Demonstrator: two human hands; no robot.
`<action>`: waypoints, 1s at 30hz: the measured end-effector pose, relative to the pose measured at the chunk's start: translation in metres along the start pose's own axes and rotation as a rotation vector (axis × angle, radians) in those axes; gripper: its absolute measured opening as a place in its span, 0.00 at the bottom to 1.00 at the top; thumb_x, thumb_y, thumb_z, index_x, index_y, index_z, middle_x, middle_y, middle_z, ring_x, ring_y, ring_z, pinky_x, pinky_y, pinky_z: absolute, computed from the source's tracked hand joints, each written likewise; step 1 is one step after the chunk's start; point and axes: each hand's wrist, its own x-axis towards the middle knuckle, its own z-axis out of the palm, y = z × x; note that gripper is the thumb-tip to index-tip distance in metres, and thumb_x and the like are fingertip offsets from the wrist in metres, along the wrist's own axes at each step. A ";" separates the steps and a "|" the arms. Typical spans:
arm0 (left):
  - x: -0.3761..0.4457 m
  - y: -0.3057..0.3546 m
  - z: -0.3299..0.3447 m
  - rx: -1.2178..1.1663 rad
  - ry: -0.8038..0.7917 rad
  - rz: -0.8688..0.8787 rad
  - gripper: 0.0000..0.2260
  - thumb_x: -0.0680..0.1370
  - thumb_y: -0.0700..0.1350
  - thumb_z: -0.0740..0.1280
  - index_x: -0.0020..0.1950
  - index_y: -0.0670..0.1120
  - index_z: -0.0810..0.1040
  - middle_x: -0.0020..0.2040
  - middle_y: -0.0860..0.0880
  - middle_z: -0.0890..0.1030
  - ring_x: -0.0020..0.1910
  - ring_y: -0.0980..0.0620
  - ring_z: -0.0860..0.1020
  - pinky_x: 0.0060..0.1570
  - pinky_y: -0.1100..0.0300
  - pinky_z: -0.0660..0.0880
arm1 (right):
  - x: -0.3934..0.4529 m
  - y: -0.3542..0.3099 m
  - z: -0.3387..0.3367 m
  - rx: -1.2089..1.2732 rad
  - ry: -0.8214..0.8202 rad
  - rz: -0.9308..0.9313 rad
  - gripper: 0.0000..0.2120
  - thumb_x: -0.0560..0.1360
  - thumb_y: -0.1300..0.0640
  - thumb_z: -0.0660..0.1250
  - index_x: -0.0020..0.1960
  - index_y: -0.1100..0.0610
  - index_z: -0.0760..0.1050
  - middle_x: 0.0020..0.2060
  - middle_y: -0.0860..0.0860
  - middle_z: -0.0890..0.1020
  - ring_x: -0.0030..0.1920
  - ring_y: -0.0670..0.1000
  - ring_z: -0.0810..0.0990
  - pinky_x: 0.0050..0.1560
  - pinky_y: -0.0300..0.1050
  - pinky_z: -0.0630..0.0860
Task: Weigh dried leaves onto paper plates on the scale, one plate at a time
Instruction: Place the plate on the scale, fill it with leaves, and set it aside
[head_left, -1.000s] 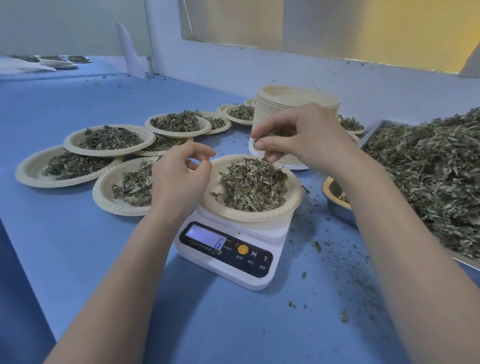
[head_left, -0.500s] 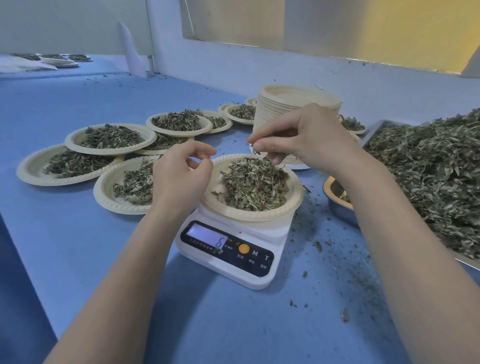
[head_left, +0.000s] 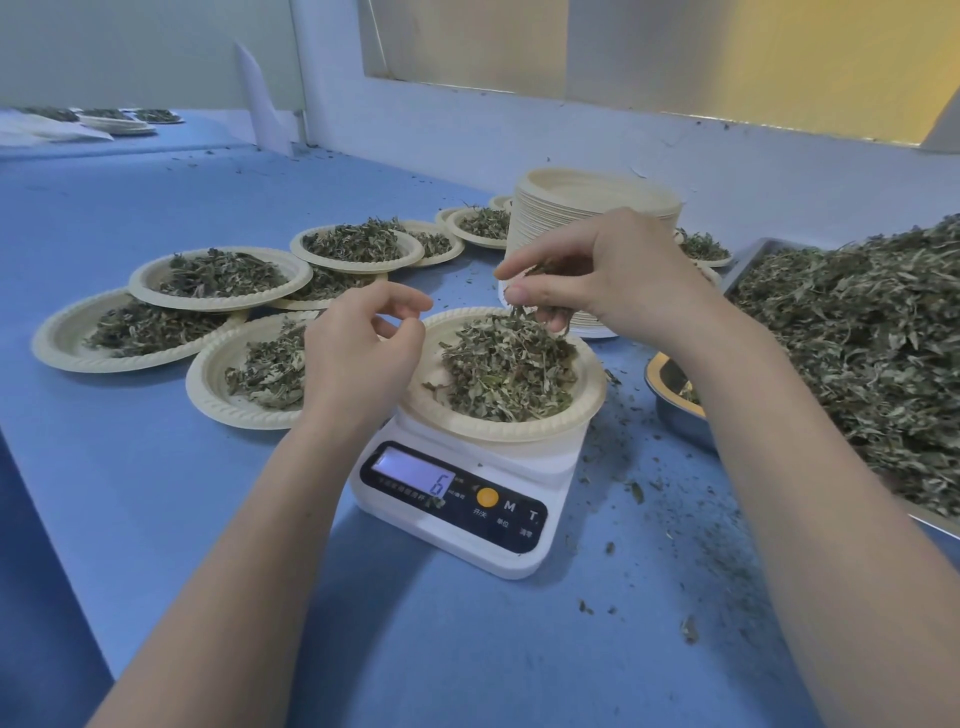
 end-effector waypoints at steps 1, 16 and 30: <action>0.000 0.000 0.000 -0.002 -0.001 -0.003 0.11 0.74 0.39 0.63 0.44 0.54 0.80 0.40 0.58 0.78 0.33 0.67 0.71 0.39 0.63 0.67 | 0.000 0.000 0.000 -0.007 0.003 0.001 0.06 0.69 0.57 0.75 0.44 0.47 0.81 0.30 0.52 0.83 0.27 0.44 0.80 0.39 0.27 0.73; 0.000 0.001 -0.001 0.005 0.002 0.005 0.10 0.74 0.39 0.63 0.45 0.53 0.80 0.40 0.58 0.78 0.32 0.67 0.71 0.39 0.64 0.68 | 0.000 0.000 0.001 -0.081 -0.046 0.036 0.05 0.70 0.58 0.75 0.46 0.54 0.84 0.31 0.44 0.83 0.30 0.42 0.81 0.39 0.26 0.74; -0.005 0.076 0.043 0.079 -0.110 0.381 0.08 0.72 0.40 0.64 0.48 0.47 0.79 0.45 0.54 0.77 0.45 0.54 0.73 0.45 0.66 0.65 | -0.018 0.006 -0.034 -0.134 0.083 0.000 0.06 0.71 0.59 0.73 0.40 0.48 0.82 0.26 0.44 0.82 0.28 0.36 0.78 0.36 0.23 0.70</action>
